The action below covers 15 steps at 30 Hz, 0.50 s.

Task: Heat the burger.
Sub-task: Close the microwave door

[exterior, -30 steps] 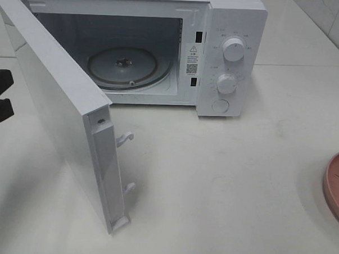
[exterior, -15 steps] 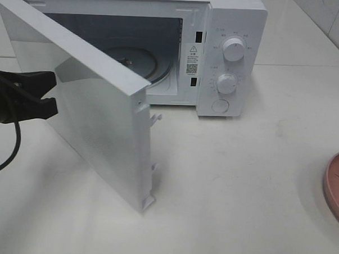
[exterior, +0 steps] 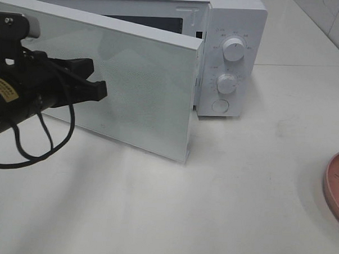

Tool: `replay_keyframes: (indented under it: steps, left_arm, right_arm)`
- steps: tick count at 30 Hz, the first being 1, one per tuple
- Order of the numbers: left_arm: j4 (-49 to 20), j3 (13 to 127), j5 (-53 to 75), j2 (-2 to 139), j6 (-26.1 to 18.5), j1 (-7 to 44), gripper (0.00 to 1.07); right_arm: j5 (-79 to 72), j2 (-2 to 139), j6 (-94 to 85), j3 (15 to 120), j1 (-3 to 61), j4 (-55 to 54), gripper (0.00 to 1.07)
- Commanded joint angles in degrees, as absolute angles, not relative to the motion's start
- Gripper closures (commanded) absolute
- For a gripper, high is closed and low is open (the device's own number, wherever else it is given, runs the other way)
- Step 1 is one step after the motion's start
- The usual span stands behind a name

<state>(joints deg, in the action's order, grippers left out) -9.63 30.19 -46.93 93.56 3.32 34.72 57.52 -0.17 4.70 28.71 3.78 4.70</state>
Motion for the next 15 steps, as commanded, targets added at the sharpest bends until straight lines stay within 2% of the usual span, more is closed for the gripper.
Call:
replay_keyframes:
  steps: [1,8,10,15]
  left_arm:
    - [-15.01,34.43,-46.87,96.09,0.00,37.70,1.07]
    - [-19.37,39.65,-46.75,100.15,-0.63,40.57,1.07]
    - [-23.49,44.06,-45.38,102.85,-4.81,42.23,1.07]
    - [-27.56,48.76,-42.91,105.42,-8.48,43.37,1.07]
  right_arm:
    - [57.01,-2.06,4.07,28.59,3.50,4.93,0.31]
    - [57.01,-2.06,4.07,28.59,3.50,4.93,0.31]
    - [57.01,-2.06,4.07,28.59,3.50,4.93,0.31]
    - [57.01,-2.06,4.07,28.59,3.50,4.93,0.31]
